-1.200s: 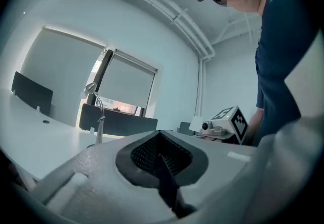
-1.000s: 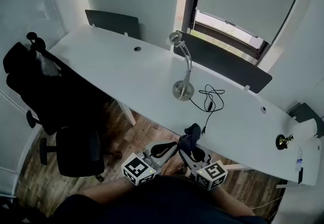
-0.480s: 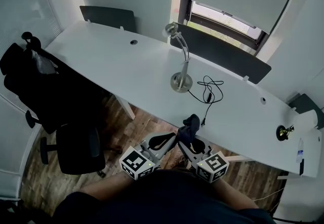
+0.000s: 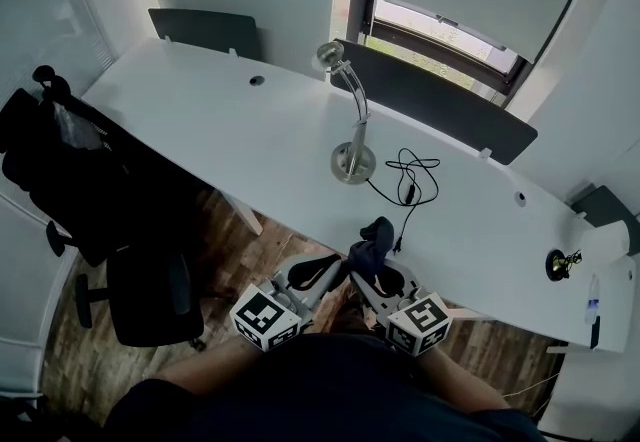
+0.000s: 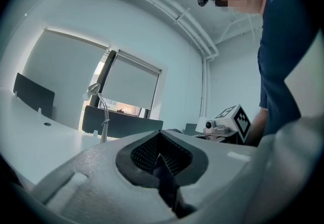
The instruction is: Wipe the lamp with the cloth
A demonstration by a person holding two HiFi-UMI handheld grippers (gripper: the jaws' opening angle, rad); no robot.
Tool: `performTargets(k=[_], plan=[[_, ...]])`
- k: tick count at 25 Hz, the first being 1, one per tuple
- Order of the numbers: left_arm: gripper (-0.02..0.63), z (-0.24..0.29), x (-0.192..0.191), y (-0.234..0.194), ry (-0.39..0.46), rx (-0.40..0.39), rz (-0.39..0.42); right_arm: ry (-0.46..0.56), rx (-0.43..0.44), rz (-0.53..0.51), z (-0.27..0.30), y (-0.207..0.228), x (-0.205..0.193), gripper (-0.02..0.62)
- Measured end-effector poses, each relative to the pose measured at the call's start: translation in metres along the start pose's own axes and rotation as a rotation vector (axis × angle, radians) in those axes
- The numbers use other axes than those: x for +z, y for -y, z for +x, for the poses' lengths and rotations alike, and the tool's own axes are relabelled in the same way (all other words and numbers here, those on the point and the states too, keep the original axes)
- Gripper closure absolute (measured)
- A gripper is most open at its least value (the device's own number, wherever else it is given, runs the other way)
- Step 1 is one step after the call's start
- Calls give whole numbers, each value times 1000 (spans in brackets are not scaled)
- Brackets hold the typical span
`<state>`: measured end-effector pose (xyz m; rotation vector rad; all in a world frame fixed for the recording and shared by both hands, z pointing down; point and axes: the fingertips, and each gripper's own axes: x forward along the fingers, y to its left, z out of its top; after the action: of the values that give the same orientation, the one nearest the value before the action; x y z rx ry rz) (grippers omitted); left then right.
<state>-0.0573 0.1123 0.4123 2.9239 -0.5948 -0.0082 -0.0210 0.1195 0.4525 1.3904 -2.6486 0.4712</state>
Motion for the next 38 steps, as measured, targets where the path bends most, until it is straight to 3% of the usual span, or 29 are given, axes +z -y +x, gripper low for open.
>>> performTargets(k=[20, 30, 38], plan=[[600, 141, -1, -112, -41, 145, -45, -51, 98, -3, 84, 172, 35, 459], [600, 166, -11, -143, -78, 236, -74, -97, 158, -5, 137, 227, 40, 459], [600, 170, -13, -167, -73, 206, -109, -169, 109, -40, 181, 251, 41, 459]])
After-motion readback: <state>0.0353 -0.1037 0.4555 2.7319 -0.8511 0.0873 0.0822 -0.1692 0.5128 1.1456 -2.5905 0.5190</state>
